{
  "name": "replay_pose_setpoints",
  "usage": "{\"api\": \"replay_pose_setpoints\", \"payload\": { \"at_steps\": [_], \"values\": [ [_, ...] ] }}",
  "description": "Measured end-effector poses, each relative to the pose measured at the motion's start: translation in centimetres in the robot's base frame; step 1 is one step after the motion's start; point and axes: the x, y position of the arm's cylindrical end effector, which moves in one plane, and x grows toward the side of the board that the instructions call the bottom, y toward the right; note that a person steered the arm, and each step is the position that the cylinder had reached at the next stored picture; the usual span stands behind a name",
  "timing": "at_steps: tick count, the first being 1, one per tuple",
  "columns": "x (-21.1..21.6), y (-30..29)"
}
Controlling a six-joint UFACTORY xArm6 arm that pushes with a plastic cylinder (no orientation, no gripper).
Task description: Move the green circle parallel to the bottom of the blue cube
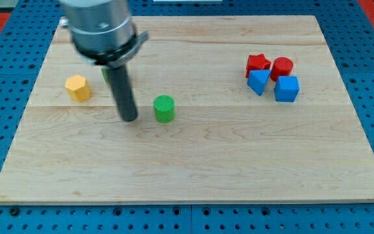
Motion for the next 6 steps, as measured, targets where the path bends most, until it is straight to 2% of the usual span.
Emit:
{"api": "replay_pose_setpoints", "payload": {
  "at_steps": [1, 2, 3, 4, 5, 6],
  "values": [
    [-1.7, 10.3],
    [-0.8, 17.7],
    [3.4, 13.5],
    [3.3, 19.3],
    [3.1, 22.7],
    [5.7, 22.6]
  ]
}}
